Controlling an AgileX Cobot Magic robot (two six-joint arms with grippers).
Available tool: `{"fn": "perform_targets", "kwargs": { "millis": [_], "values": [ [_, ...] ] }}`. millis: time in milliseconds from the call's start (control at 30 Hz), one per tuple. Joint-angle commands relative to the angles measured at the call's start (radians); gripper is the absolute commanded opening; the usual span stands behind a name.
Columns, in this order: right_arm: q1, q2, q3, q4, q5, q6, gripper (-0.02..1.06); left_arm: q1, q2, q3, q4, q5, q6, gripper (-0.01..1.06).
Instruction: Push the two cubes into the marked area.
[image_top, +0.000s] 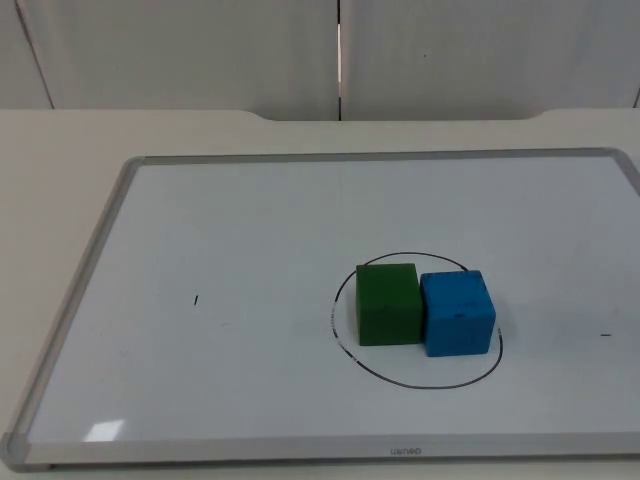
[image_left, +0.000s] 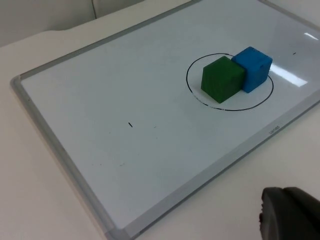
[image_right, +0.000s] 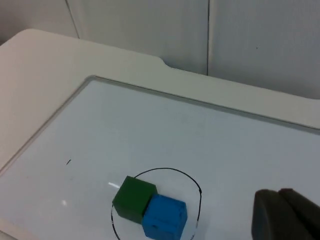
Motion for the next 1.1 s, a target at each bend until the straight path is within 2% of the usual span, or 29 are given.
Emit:
{"fn": "perform_targets", "kwargs": {
  "millis": [0, 133, 233, 567, 667, 900, 1067],
  "values": [
    [0.005, -0.069, 0.042, -0.003, 0.014, -0.004, 0.00, -0.004, -0.004, 0.004, 0.003, 0.000, -0.006, 0.00],
    [0.005, -0.162, 0.085, -0.003, 0.061, -0.004, 0.00, -0.004, -0.004, 0.004, 0.003, 0.000, -0.006, 0.00],
    [0.005, -0.249, 0.105, -0.003, 0.129, -0.004, 0.00, -0.004, -0.004, 0.004, 0.003, 0.000, -0.006, 0.00],
    [0.005, -0.468, 0.119, -0.003, 0.296, -0.023, 0.00, -0.004, -0.004, 0.004, 0.003, 0.000, -0.006, 0.00],
    [0.005, -0.511, 0.136, 0.005, 0.309, -0.056, 0.00, -0.004, -0.004, 0.004, 0.003, 0.000, -0.006, 0.00],
    [0.005, -0.633, 0.207, 0.005, 0.349, -0.056, 0.00, -0.004, -0.004, 0.004, 0.003, 0.000, -0.006, 0.00],
    [0.005, -0.698, 0.209, 0.005, 0.351, -0.068, 0.00, -0.004, -0.004, 0.004, 0.005, 0.000, -0.006, 0.00]
  ]
}}
